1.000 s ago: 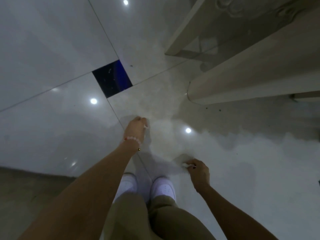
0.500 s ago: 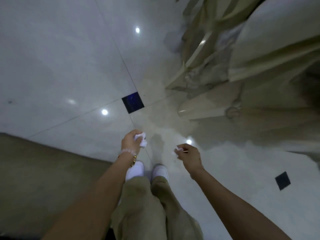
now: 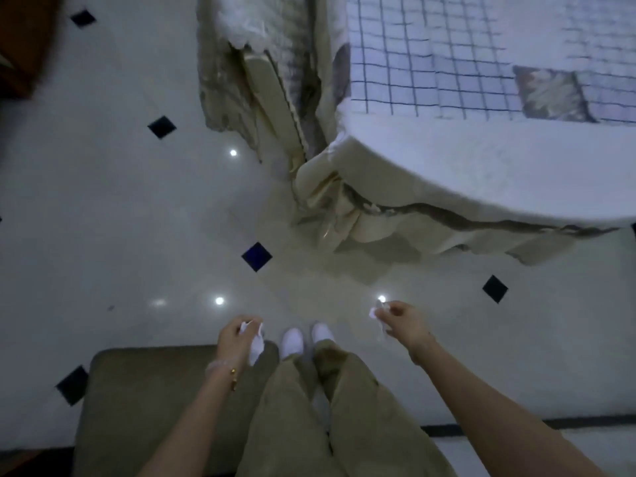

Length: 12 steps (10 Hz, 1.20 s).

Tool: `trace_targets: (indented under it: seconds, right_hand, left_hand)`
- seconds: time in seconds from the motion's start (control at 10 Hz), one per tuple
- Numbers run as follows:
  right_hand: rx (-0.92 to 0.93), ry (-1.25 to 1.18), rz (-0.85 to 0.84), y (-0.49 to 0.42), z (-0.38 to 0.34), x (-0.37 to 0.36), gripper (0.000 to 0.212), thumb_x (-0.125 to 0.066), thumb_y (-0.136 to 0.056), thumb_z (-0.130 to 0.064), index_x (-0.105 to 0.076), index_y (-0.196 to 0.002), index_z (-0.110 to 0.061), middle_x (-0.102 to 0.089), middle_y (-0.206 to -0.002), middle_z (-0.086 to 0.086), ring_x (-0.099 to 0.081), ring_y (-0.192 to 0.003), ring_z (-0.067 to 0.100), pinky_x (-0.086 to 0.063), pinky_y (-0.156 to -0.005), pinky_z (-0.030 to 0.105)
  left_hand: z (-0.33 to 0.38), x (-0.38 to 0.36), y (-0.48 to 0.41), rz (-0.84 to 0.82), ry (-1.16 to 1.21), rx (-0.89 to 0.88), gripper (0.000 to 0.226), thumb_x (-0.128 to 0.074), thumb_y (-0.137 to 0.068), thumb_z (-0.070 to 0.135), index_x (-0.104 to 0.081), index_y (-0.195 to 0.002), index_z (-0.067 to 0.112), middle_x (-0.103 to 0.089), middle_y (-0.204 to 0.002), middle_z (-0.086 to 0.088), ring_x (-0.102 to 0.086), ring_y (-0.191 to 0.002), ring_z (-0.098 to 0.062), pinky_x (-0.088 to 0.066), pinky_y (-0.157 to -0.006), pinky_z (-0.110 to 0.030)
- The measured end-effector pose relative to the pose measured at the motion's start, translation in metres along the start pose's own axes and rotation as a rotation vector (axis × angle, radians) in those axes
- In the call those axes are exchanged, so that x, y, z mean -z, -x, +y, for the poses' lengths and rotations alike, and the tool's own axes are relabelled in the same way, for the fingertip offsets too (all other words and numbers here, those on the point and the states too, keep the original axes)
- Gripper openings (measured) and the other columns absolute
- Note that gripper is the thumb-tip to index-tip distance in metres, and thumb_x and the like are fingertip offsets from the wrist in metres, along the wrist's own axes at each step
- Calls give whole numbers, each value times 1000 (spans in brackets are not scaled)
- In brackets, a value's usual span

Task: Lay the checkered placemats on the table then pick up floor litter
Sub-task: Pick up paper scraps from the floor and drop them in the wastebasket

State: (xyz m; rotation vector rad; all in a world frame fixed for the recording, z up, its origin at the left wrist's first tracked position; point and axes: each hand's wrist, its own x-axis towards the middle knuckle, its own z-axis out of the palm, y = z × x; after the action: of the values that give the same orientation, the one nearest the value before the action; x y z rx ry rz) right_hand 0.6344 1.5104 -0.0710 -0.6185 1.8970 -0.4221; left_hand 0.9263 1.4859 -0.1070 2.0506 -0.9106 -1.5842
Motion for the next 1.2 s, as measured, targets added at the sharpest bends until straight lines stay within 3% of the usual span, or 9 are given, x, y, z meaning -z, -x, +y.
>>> trace_targets:
  seconds: [0.1, 0.2, 0.3, 0.5, 0.7, 0.8, 1.0, 1.1, 1.2]
  right_hand:
    - [-19, -60, 64, 31, 24, 30, 14, -64, -89, -18, -68, -83, -6, -62, -72, 9, -57, -72, 23, -42, -71, 33]
    - [-94, -195, 126, 56, 63, 56, 18, -61, -91, -15, -63, -74, -8, -58, -69, 12, -56, -68, 23, -46, -69, 35]
    - [-168, -252, 205, 71, 98, 69, 18, -60, -91, -13, -64, -83, 3, -59, -70, 17, -56, -66, 24, -46, -64, 33]
    - [-316, -474, 388, 105, 167, 73, 26, -64, -87, -8, -54, -63, -6, -49, -61, 10, -46, -60, 19, -39, -60, 28]
    - [-531, -810, 490, 138, 241, 82, 17, -57, -92, -4, -64, -79, 5, -60, -74, 16, -54, -67, 25, -45, -59, 30]
    - [-569, -862, 532, 141, 268, 102, 30, -54, -93, -3, -58, -63, -6, -56, -61, 10, -50, -57, 21, -43, -53, 27]
    - [-564, -897, 674, 122, 323, 193, 36, -56, -92, -4, -55, -56, -9, -53, -48, 5, -49, -45, 16, -42, -36, 16]
    - [-556, -930, 716, 111, 337, 255, 34, -56, -91, -3, -54, -58, -7, -52, -55, 7, -48, -49, 19, -44, -48, 24]
    - [-477, -985, 722, 97, 342, 315, 17, -56, -92, -5, -63, -82, 7, -59, -72, 19, -54, -64, 28, -48, -65, 33]
  left_hand:
    - [-2, -6, 18, -65, -130, -9, 10, -56, -92, 14, -60, -83, 17, -59, -84, -3, -53, -74, -14, -38, -51, 3]
    - [-1, -17, 28, -147, -255, -14, 12, -56, -92, 14, -58, -80, 17, -56, -76, 1, -48, -64, -5, -39, -48, -1]
    - [-1, -30, 34, -210, -249, -5, 28, -55, -91, 4, -56, -63, 7, -52, -63, -8, -47, -58, -18, -41, -52, -24]
    - [39, -98, 45, -498, -568, -102, 22, -57, -88, 10, -62, -66, 8, -58, -68, -11, -54, -64, -19, -42, -56, -24]
    - [97, -243, 83, -698, -738, -237, 19, -57, -90, 5, -60, -71, 6, -58, -76, -14, -53, -78, -22, -41, -60, -28]
    - [109, -297, 97, -734, -787, -307, 7, -56, -90, 5, -61, -86, 1, -58, -82, -15, -52, -75, -21, -42, -57, -25]
    - [118, -405, 117, -771, -908, -295, 21, -55, -90, 3, -57, -69, 6, -55, -64, -12, -49, -57, -22, -38, -54, -26]
    - [131, -446, 126, -753, -933, -343, 12, -60, -86, 6, -59, -74, 5, -58, -74, -13, -52, -71, -24, -40, -63, -27]
    - [141, -474, 121, -729, -975, -337, 10, -54, -91, 1, -61, -84, -1, -60, -78, -17, -54, -78, -26, -42, -71, -29]
